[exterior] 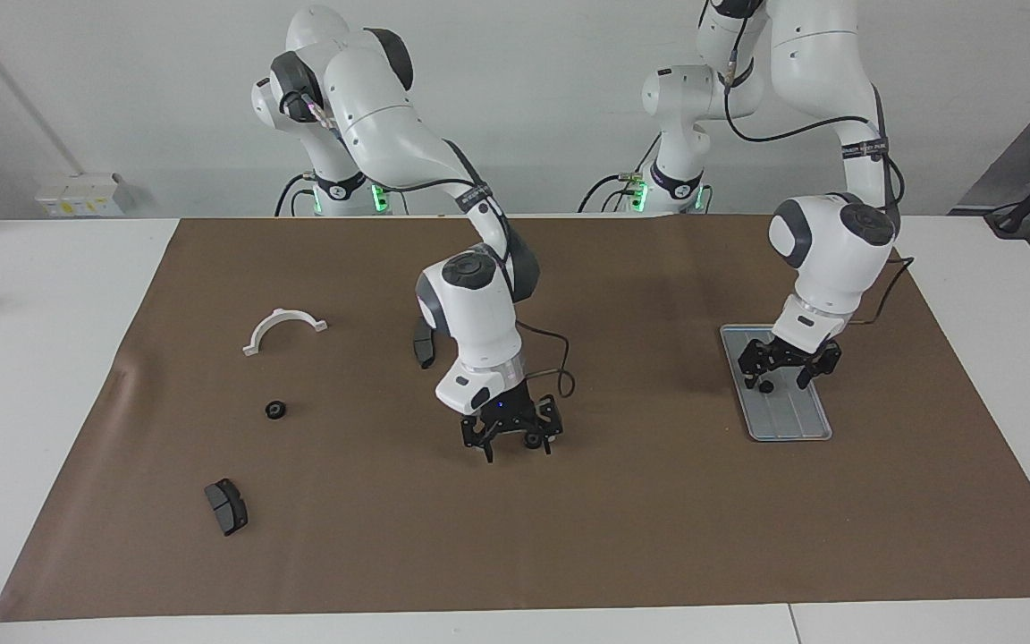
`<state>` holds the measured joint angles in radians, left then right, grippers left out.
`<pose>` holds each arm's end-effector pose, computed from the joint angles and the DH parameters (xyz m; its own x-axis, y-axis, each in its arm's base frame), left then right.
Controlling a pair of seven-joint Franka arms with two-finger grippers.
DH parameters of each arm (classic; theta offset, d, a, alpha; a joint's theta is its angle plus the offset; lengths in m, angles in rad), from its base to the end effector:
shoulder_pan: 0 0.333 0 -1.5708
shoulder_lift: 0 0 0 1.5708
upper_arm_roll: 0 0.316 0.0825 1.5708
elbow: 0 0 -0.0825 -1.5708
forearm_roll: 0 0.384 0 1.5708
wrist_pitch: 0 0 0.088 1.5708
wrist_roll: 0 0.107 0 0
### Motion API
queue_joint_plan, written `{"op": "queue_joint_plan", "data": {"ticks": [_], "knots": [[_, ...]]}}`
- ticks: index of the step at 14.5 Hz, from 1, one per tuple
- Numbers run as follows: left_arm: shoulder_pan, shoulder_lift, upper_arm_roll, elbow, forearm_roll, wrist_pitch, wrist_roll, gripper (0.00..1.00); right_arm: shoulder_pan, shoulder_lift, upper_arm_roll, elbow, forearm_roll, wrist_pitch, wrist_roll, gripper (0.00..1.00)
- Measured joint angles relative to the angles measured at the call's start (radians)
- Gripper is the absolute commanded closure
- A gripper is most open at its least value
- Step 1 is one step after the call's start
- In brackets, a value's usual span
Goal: Place bearing gear from tray to pile
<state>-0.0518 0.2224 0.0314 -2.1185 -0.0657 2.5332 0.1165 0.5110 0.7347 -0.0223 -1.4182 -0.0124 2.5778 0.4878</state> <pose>0.5900 -0.0117 0.3267 0.9774 -0.0845 0.1937 -0.0897 -0.9958 0.0178 0.6721 0.3622 0.3089 0.9265 -0.0161 0.3759 0.0522 -0.9839 -0.1708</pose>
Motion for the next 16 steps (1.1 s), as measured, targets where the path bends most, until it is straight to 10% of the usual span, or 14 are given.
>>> {"op": "queue_joint_plan", "data": {"ticks": [4,10,16], "knots": [[0.024,0.015,0.001,0.0,0.0,0.023,0.002,0.0,0.032,0.016,0.0,0.001,-0.057,0.006,0.0,0.0],[0.042,0.015,-0.003,0.0,0.0,0.023,0.003,0.0,0.058,0.02,0.0,0.002,-0.064,-0.033,-0.007,0.4],[0.042,0.015,-0.006,0.001,0.0,0.025,0.004,0.0,0.061,0.018,-0.001,0.008,-0.066,-0.116,-0.025,0.52]]}}
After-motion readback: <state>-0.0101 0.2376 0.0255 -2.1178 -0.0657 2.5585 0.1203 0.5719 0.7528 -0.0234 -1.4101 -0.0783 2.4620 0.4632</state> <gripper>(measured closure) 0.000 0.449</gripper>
